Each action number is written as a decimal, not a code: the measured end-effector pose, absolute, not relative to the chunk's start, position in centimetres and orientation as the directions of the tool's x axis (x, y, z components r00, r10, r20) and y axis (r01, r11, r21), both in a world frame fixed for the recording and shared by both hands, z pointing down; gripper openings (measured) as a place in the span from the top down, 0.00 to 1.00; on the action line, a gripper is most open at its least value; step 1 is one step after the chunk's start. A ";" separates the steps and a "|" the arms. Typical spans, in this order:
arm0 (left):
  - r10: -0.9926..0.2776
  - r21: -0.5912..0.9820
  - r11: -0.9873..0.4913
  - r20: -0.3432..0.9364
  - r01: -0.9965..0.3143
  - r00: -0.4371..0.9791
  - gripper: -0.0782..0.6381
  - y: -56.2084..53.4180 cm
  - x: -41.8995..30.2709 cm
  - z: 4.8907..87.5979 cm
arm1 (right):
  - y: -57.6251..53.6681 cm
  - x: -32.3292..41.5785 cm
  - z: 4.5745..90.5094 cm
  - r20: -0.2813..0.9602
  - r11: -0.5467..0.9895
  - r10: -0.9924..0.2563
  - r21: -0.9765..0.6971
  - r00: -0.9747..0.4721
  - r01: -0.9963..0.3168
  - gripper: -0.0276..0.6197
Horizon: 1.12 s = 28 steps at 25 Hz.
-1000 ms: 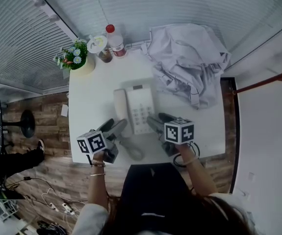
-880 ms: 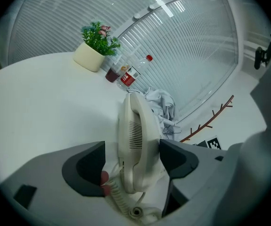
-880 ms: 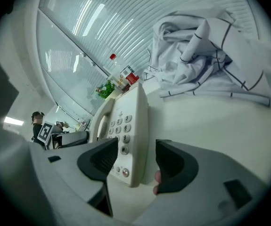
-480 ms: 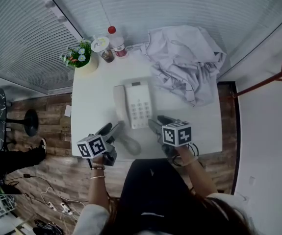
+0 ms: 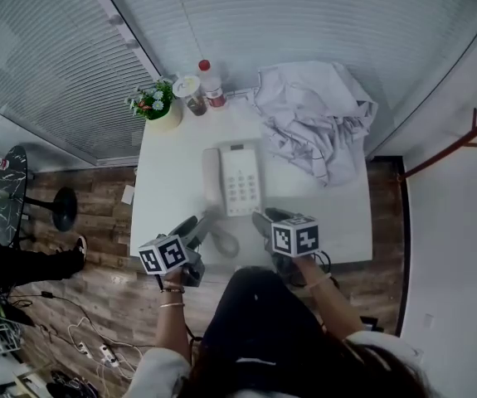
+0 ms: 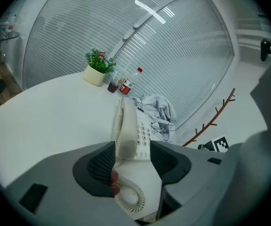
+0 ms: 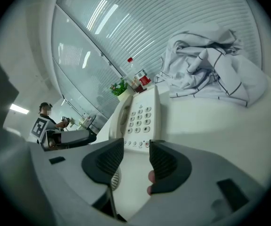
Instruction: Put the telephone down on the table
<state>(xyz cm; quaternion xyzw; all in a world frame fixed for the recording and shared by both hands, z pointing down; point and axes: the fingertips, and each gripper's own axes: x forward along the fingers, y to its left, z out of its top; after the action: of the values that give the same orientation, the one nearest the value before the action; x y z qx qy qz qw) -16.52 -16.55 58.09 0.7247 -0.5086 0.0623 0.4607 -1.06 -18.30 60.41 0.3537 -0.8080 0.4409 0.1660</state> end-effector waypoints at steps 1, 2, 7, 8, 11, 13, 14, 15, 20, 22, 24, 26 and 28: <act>-0.685 0.600 -0.058 0.558 -0.798 0.468 0.60 -16.4 -16.5 57.8 | -18.1 -1.1 60.2 0.577 0.362 -0.429 -0.596 -0.695 -0.717 0.69; -0.692 0.594 -0.055 0.556 -0.803 0.459 0.62 -16.3 -16.6 57.6 | -17.8 -1.2 60.0 0.574 0.361 -0.433 -0.596 -0.695 -0.717 0.69; -0.716 0.583 -0.056 0.542 -0.811 0.439 0.66 -15.6 -17.1 56.3 | -16.7 -1.6 58.8 0.567 0.363 -0.454 -0.587 -0.687 -0.724 0.70; -0.720 0.578 -0.057 0.541 -0.814 0.434 0.69 -15.5 -17.3 56.1 | -16.5 -1.7 58.6 0.563 0.362 -0.461 -0.586 -0.686 -0.725 0.71; -0.736 0.573 -0.060 0.528 -0.818 0.424 0.77 -15.0 -18.0 55.4 | -16.0 -2.0 57.7 0.551 0.353 -0.488 -0.584 -0.677 -0.731 0.71; -0.745 0.579 -0.058 0.517 -0.813 0.422 0.78 -14.4 -18.6 55.1 | -15.5 -2.1 57.4 0.551 0.341 -0.506 -0.578 -0.663 -0.741 0.71; -0.748 0.577 -0.055 0.517 -0.815 0.417 0.79 -14.1 -19.0 54.9 | -15.2 -2.2 57.2 0.552 0.331 -0.520 -0.573 -0.652 -0.750 0.71; -0.750 0.570 -0.055 0.519 -0.820 0.411 0.86 -13.8 -19.4 54.8 | -15.0 -2.2 57.1 0.554 0.318 -0.539 -0.564 -0.635 -0.762 0.71; -0.722 0.542 -0.137 0.518 -0.829 0.458 0.89 -12.1 -19.4 53.9 | -14.1 -1.8 55.9 0.558 0.251 -0.632 -0.509 -0.538 -0.823 0.85; -0.707 0.534 -0.179 0.515 -0.826 0.486 0.89 -11.6 -19.0 53.4 | -13.7 -2.2 55.4 0.554 0.248 -0.645 -0.500 -0.527 -0.830 0.86; -0.693 0.538 -0.211 0.507 -0.816 0.513 0.89 -11.0 -18.7 52.8 | -12.9 -2.6 54.9 0.557 0.248 -0.652 -0.484 -0.514 -0.839 0.86; -0.681 0.548 -0.242 0.492 -0.801 0.542 0.89 -10.2 -18.4 52.2 | -12.0 -3.2 54.5 0.560 0.250 -0.658 -0.469 -0.504 -0.847 0.86; -0.672 0.555 -0.275 0.473 -0.785 0.569 0.89 -9.6 -18.4 51.5 | -11.4 -3.6 53.9 0.559 0.251 -0.671 -0.448 -0.487 -0.858 0.86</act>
<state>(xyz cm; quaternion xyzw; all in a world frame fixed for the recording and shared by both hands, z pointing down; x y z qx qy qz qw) -18.39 -9.62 51.51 0.7951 -0.4584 0.0723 0.3905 -3.64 -11.37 53.90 0.4899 -0.7804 0.3670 0.1277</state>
